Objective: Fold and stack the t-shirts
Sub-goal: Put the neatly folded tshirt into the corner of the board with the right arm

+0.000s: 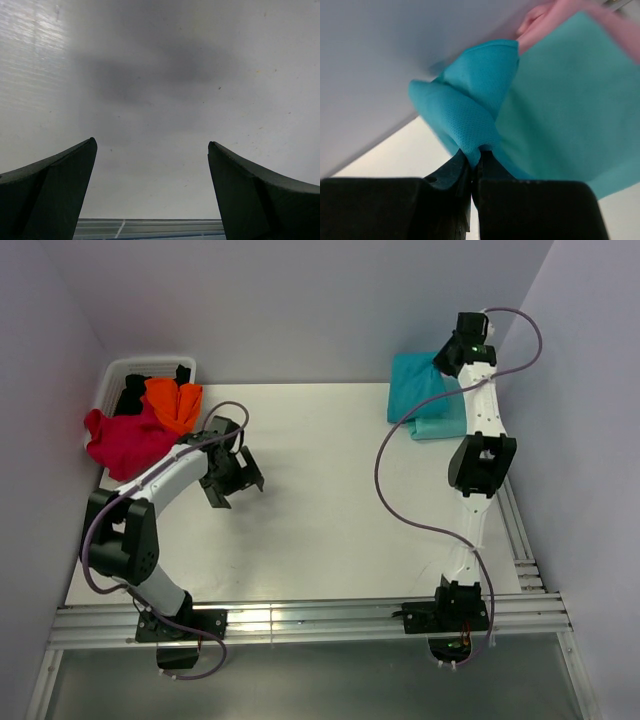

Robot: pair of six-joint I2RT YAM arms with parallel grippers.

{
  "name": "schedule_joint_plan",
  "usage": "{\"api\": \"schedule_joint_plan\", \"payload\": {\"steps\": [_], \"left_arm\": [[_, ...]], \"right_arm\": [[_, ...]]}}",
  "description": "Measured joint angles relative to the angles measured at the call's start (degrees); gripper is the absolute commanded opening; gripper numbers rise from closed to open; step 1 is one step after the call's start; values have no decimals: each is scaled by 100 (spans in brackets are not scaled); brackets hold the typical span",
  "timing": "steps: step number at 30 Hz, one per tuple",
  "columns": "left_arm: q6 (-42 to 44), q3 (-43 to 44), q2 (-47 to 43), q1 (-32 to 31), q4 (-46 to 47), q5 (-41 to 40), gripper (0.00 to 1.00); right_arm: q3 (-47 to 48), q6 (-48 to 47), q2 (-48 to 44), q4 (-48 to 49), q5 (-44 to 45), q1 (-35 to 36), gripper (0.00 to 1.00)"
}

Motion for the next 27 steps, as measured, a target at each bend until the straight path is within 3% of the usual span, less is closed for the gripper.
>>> {"api": "schedule_joint_plan", "payload": {"steps": [4,6,7,8,9,19,27], "left_arm": [[0,2,216,-168,42,0,99],[0,11,317,-210,48,0,99],[0,31,358,-223,42,0,99],[0,74,411,-229,24,0,99],[0,133,457,-232,15,0,100],[7,702,546,-232,-74,-118,100],[46,741,413,-188,-66,-192,100]], "right_arm": [[-385,2,-216,111,516,-232,1],[-592,9,-319,140,793,-310,14],[-791,46,-400,210,944,-352,46],[-940,116,-452,219,1064,-382,64],[-1073,173,-479,223,1196,-415,100],[-1982,275,-616,7,1399,-573,100],[-3130,179,-2245,-483,1150,-74,100]]}}
